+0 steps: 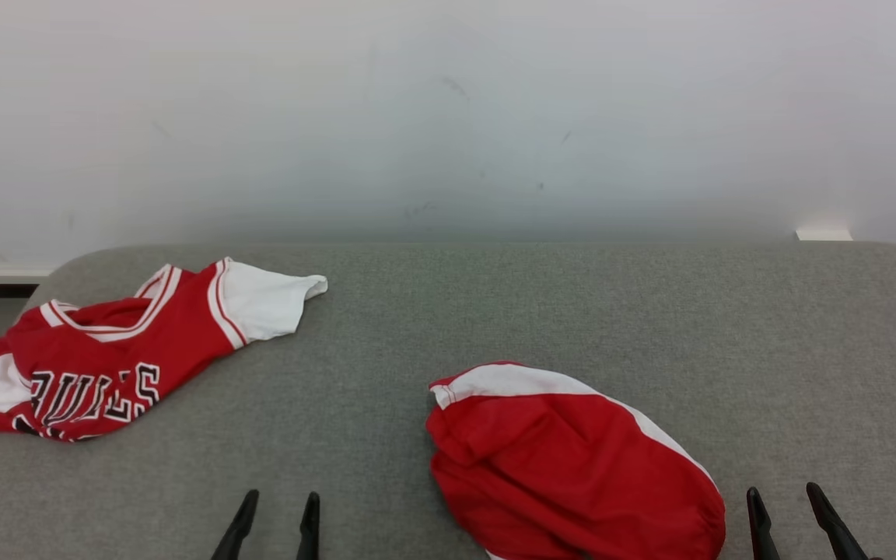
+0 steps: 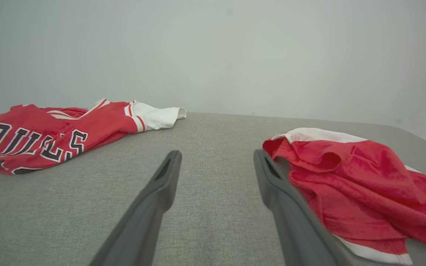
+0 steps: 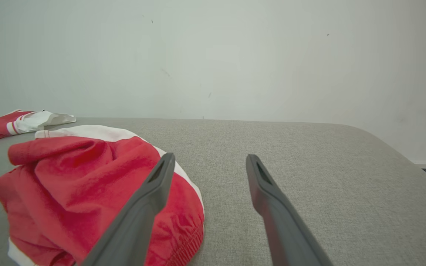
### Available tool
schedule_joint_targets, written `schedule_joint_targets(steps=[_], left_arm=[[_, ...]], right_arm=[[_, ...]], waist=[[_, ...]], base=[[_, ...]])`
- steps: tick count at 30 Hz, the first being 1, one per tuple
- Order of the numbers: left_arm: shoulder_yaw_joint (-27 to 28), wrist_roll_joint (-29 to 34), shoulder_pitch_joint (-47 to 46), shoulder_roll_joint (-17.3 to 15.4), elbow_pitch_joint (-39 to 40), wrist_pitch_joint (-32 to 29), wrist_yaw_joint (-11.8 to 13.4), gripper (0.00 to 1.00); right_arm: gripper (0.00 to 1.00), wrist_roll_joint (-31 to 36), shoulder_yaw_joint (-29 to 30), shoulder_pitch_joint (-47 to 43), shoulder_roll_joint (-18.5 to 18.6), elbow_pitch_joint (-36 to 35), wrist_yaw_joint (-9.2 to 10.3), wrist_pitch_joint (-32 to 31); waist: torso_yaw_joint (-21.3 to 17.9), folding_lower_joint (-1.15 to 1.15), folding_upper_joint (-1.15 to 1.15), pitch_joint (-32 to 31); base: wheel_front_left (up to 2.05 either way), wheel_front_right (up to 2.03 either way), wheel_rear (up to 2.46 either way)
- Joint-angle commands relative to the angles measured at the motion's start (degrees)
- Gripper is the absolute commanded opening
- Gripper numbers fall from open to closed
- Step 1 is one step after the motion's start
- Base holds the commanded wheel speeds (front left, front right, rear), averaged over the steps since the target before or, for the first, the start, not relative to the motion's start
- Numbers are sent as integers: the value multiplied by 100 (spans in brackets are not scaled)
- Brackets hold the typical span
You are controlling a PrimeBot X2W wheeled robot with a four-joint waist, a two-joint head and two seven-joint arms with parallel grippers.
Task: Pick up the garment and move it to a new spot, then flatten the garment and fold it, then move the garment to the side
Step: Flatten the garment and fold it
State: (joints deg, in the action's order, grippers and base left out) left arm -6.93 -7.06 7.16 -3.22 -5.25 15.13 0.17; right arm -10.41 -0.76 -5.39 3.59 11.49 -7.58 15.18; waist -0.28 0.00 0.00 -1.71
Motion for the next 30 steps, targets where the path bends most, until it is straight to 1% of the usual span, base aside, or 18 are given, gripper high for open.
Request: schedule_joint_targets(steps=[1,13,18,23,26,30], left_arm=[[27,79,43,-4,-19,3,-8,100],[89,136,-14,25,-59,3,-94,100],[-42,118,-178,27,-19,3,-133,100],[-478,205,-554,27,-137,3,-323,100],[-864,194,-925,25,-313,3,-423,100],[-1393,204,-1335,25,-732,3,-497,100]], right_arm=[[100,-28,-5,44,0,23,16,-5],[100,-40,-47,85,-27,23,16,-5],[100,-40,-46,159,-12,-20,16,-5],[100,-15,40,194,60,-20,16,-5],[100,-3,67,240,91,-12,16,-5],[100,7,20,322,94,-31,16,-5]], waist=[[-11,0,0,0],[-86,0,0,40],[-236,0,0,77],[-545,0,0,137],[-842,0,0,187],[-1364,0,0,271]], base=[[0,0,0],[0,0,0],[0,0,0],[0,0,0],[0,0,0],[0,0,0]])
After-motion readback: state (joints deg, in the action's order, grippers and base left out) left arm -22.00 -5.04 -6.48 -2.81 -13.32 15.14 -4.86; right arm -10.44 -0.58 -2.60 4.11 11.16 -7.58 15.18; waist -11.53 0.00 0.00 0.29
